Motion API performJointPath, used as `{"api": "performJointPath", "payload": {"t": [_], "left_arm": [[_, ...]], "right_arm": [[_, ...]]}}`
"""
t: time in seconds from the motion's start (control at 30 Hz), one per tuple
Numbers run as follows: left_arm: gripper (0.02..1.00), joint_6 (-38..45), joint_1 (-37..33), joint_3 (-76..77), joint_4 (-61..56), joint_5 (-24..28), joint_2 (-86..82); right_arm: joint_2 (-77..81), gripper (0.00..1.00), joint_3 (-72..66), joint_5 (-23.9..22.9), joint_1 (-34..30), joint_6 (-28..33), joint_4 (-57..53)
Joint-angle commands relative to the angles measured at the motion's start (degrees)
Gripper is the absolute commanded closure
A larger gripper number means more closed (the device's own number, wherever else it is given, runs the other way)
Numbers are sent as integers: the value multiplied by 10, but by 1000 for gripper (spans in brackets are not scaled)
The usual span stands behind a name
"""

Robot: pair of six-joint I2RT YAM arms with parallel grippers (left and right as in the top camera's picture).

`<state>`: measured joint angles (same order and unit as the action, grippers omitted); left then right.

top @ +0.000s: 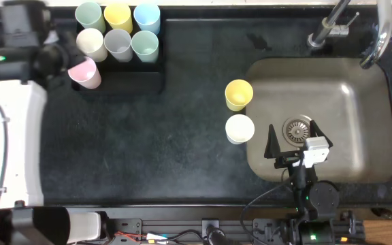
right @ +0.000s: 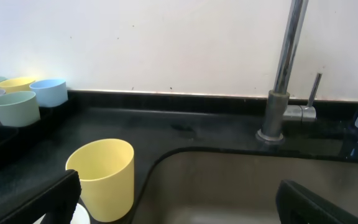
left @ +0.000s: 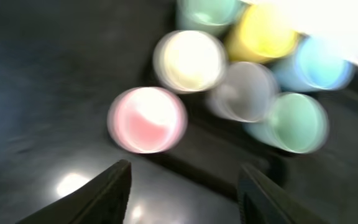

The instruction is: Store Cups

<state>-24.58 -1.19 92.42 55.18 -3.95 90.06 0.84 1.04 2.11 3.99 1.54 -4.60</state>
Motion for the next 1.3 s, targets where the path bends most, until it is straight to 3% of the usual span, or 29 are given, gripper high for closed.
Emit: {"api": "performJointPath", "payload": {"t": [0.03,0.27,0.43,0.77,1.3], "left_arm": [[400,-71,104,14,-30,-2,7],[349,-116,244,46,-37,10,96],[340,-115,306,107,-19,29,182],[332,-115,357,169,16,82,272],[303,-115,385,173,-6,110,343]], "right_arm": [[-6,3,-8,-3,-3,2,3],[-6,3,-8,-3,-3,2,3],[-6,5,-8,-3,-3,2,3],[-6,5,-8,-3,-3,2,3],[-6,3,-8,-3,-3,2,3]]}}
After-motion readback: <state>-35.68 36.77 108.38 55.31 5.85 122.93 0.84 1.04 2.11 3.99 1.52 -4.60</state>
